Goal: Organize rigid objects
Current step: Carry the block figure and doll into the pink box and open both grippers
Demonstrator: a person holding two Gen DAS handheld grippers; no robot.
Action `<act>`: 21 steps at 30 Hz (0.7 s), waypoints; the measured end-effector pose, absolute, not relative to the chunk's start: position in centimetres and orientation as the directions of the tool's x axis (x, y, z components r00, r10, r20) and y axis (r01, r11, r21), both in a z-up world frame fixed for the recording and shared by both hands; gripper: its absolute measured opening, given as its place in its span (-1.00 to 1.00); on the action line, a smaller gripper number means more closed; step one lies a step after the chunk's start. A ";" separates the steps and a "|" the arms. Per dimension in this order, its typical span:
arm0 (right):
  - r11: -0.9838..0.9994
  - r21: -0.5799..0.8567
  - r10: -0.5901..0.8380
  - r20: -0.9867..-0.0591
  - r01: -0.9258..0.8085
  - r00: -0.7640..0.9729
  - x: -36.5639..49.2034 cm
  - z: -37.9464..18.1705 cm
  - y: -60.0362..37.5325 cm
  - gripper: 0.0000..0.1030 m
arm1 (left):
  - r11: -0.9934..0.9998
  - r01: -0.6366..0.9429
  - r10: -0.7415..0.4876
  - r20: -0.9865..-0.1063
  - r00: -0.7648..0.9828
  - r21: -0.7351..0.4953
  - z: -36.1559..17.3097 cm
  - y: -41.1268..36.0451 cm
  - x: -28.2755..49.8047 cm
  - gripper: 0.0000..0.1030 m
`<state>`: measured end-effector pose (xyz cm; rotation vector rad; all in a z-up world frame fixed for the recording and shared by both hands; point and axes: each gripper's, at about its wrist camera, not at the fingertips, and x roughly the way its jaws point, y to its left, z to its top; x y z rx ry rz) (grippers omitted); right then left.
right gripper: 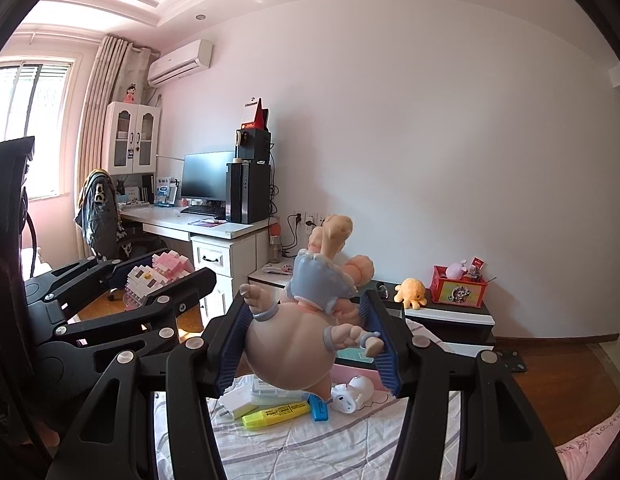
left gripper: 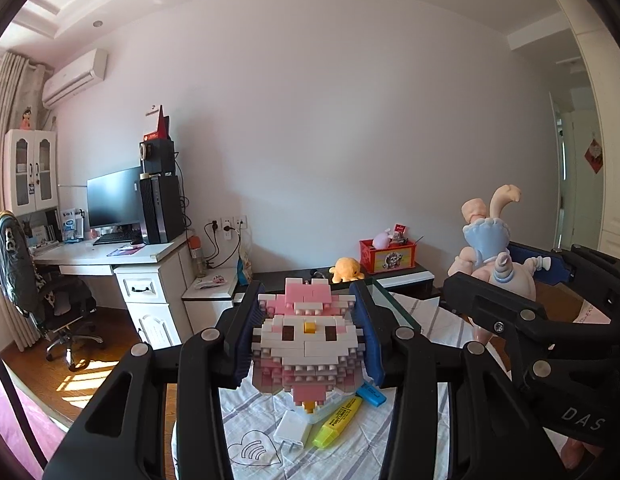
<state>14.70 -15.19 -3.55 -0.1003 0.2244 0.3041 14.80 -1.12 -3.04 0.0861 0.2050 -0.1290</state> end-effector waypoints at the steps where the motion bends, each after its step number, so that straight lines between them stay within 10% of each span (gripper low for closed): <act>1: 0.948 -0.061 0.289 -0.241 -0.312 0.927 15.6 -3.5 -15.3 0.10 | 0.988 0.137 -0.118 -0.215 0.970 0.076 -3.1 -1.3 15.7 -0.14; 21: 0.946 0.003 0.270 -0.568 -0.326 0.778 41.7 -12.6 -16.8 0.11 | 0.976 0.209 -0.123 -0.620 0.775 0.067 -12.3 -3.9 45.2 -0.14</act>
